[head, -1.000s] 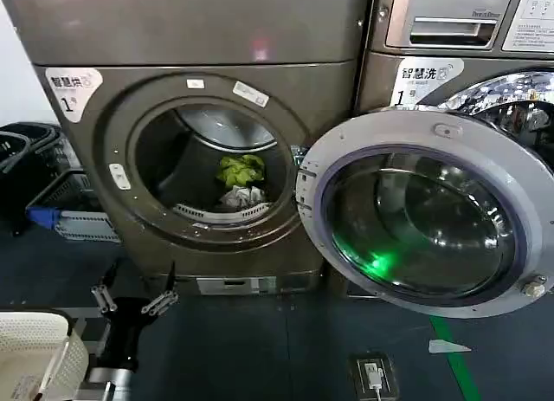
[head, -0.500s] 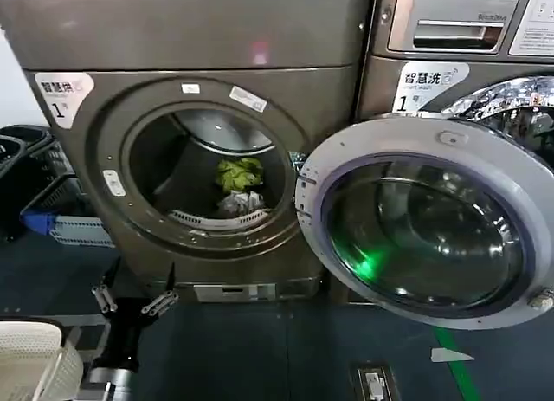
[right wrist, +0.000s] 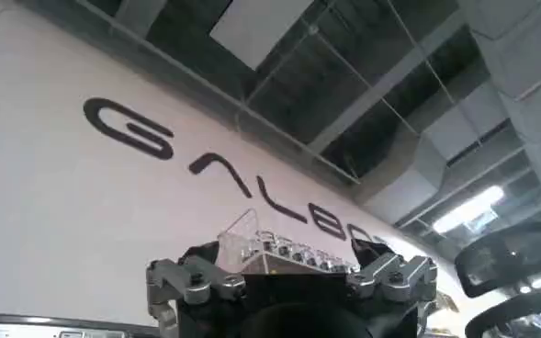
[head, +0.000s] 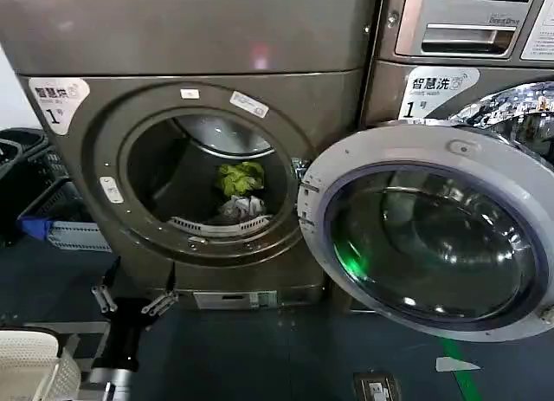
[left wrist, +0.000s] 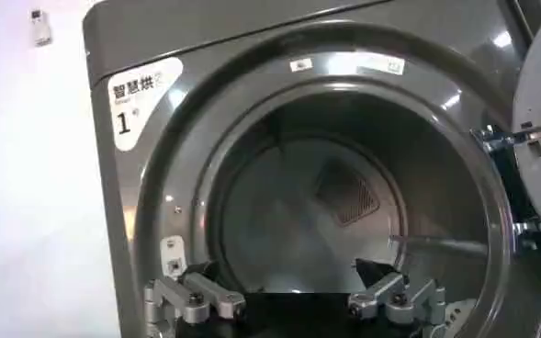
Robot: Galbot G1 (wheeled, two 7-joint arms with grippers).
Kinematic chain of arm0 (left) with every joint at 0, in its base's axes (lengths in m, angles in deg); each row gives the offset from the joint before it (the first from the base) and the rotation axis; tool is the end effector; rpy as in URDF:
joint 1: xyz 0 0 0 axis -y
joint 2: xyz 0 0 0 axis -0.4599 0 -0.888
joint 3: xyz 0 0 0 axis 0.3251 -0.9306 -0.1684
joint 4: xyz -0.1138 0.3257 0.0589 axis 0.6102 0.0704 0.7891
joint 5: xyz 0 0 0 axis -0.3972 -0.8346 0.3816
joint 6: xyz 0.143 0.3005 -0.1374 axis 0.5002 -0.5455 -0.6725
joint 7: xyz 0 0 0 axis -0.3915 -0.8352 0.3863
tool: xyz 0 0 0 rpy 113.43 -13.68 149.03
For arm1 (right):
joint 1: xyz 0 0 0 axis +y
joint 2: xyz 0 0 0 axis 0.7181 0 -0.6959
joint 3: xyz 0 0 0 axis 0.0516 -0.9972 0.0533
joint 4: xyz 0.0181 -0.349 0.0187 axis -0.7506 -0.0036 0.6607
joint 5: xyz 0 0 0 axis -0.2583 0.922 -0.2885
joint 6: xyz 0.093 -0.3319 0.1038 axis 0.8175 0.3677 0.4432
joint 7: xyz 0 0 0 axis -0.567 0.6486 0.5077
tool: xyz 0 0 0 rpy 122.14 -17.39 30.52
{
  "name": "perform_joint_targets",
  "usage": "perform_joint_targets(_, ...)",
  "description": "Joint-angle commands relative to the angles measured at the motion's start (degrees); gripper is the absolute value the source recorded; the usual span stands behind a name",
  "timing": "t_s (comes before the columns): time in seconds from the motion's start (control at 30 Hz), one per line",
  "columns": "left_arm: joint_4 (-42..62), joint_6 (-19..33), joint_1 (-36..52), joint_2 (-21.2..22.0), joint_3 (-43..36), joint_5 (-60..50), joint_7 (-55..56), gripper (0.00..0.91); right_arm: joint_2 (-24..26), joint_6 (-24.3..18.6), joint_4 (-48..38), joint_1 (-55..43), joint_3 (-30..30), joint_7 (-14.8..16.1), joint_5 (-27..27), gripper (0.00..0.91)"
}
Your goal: Grasp the clothes from the dryer.
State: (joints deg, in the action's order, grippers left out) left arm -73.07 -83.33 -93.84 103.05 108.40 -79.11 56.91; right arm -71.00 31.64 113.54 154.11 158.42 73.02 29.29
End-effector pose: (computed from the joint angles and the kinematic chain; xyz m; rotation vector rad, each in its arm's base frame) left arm 0.1781 0.0552 -0.2537 0.0108 2.8931 0.4001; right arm 0.0692 -0.2724 -0.0657 0.9333 2.0526 -0.1734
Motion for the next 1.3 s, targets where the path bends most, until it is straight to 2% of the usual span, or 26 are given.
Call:
perform_joint_targets(0.03, -0.1, 0.0, -0.1, 0.0, 0.0, 0.0, 0.0, 0.907, 0.0, 0.0, 0.1, 0.0, 0.0, 0.0, 0.0, 0.907)
perform_joint_targets(1.3, 0.0, 0.0, 0.1, 0.0, 0.0, 0.0, -0.1, 0.907, 0.2, 0.1, 1.0, -0.2, 0.5, -0.3, -0.2, 0.907)
